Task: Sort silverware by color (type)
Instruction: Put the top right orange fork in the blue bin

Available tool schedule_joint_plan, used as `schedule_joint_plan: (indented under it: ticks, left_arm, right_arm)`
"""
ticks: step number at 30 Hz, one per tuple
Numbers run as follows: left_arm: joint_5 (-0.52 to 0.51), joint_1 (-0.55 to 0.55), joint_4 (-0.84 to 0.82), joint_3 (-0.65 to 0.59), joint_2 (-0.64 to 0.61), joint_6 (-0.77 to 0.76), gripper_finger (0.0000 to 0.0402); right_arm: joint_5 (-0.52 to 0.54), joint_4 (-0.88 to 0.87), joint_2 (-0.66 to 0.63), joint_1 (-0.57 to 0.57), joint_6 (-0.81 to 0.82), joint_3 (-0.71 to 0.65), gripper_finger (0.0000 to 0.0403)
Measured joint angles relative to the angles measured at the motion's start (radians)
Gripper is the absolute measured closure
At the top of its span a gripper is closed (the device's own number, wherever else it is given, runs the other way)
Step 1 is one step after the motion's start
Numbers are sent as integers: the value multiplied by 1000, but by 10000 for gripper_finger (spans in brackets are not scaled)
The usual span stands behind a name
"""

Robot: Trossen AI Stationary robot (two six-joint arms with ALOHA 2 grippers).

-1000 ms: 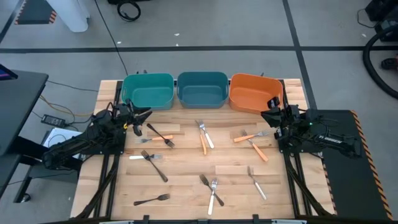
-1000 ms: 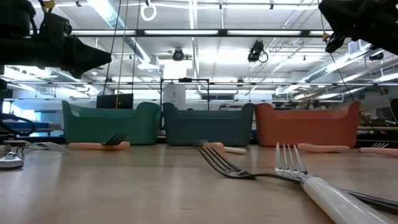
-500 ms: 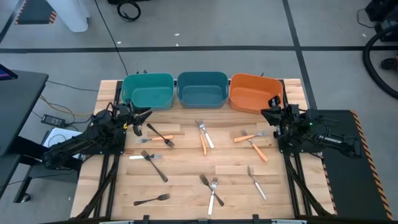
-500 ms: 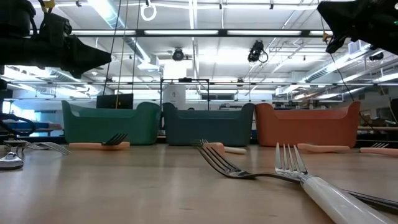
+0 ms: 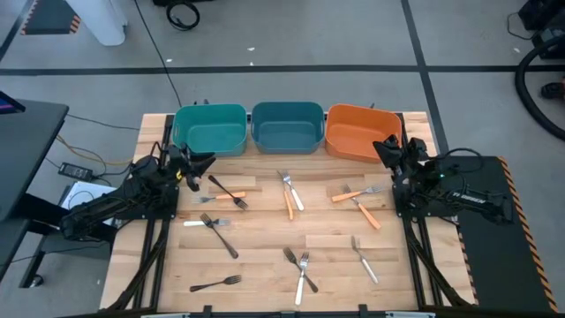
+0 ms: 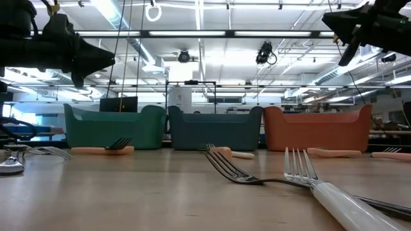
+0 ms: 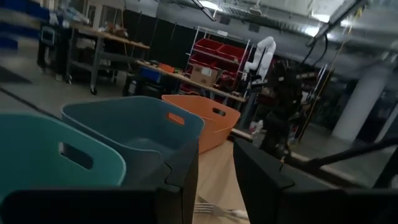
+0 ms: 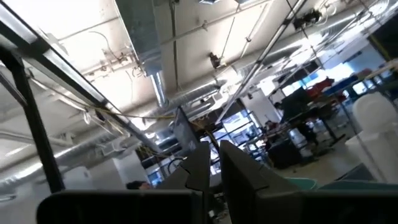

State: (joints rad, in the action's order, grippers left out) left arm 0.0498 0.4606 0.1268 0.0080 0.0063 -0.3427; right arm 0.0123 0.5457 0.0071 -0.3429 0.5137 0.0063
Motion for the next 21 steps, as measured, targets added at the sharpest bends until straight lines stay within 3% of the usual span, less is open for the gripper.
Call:
schedule_joint_plan:
  ticks: [6, 11, 15, 21]
  left_arm:
    - [0, 0, 0, 0, 0, -65, 292]
    - [-7, 1, 1, 0, 0, -65, 292]
    - [-43, 1, 2, 0, 0, -77, 292]
    - [-84, 0, 3, 0, 0, -240, 292]
  right_arm:
    - [-21, 30, 0, 0, 92, 0, 357]
    - [-23, 61, 0, 0, 69, 0, 357]
    - [38, 61, 0, 0, 64, 0, 357]
    - [128, 66, 0, 0, 61, 0, 357]
